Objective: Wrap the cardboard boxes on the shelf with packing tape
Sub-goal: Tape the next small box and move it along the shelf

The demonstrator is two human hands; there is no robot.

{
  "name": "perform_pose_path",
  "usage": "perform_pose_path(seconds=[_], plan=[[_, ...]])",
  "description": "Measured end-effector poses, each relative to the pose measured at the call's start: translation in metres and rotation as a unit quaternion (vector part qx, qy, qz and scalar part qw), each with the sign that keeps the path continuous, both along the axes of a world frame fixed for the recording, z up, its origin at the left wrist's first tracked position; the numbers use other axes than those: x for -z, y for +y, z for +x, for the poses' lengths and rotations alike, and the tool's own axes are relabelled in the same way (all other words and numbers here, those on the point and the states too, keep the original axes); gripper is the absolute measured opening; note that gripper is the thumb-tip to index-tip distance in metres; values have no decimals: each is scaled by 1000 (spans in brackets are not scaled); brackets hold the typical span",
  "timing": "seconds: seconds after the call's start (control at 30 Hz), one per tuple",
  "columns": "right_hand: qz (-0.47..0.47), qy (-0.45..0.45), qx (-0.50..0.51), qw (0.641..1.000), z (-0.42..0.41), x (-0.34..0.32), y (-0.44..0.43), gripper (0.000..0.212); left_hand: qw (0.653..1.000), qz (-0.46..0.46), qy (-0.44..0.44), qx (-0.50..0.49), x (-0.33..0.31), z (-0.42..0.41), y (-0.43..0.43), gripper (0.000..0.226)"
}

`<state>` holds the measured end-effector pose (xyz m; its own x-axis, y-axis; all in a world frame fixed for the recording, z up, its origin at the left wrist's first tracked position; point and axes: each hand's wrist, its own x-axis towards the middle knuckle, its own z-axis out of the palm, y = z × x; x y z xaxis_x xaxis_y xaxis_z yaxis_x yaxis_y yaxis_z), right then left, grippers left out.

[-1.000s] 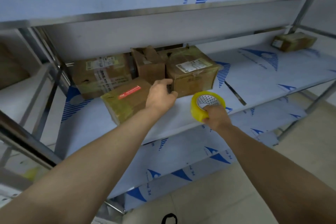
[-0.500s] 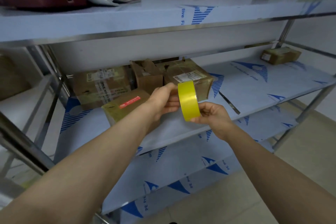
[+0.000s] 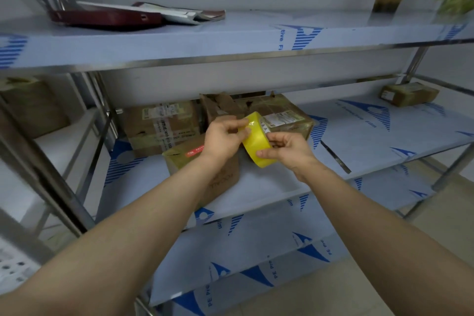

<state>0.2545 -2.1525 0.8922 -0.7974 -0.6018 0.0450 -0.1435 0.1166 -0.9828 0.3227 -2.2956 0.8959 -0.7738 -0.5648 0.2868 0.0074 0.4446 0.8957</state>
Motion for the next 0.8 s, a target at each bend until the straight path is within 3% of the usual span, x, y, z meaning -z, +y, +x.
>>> perform_pose_path(seconds=[0.3, 0.53, 0.67, 0.8], plan=[[111, 42, -66, 991, 7, -37, -24, 20, 998, 54, 13, -23, -14, 2, -26, 4], [21, -27, -165, 986, 26, -52, -33, 8, 979, 196, -21, -59, -38, 15, -61, 15], [35, -41, -156, 986, 41, -52, -48, 33, 977, 179, -95, -68, -41, 33, -79, 6], [40, -62, -146, 987, 52, -66, -60, 32, 971, 176, -125, -101, -33, 42, -93, 10]])
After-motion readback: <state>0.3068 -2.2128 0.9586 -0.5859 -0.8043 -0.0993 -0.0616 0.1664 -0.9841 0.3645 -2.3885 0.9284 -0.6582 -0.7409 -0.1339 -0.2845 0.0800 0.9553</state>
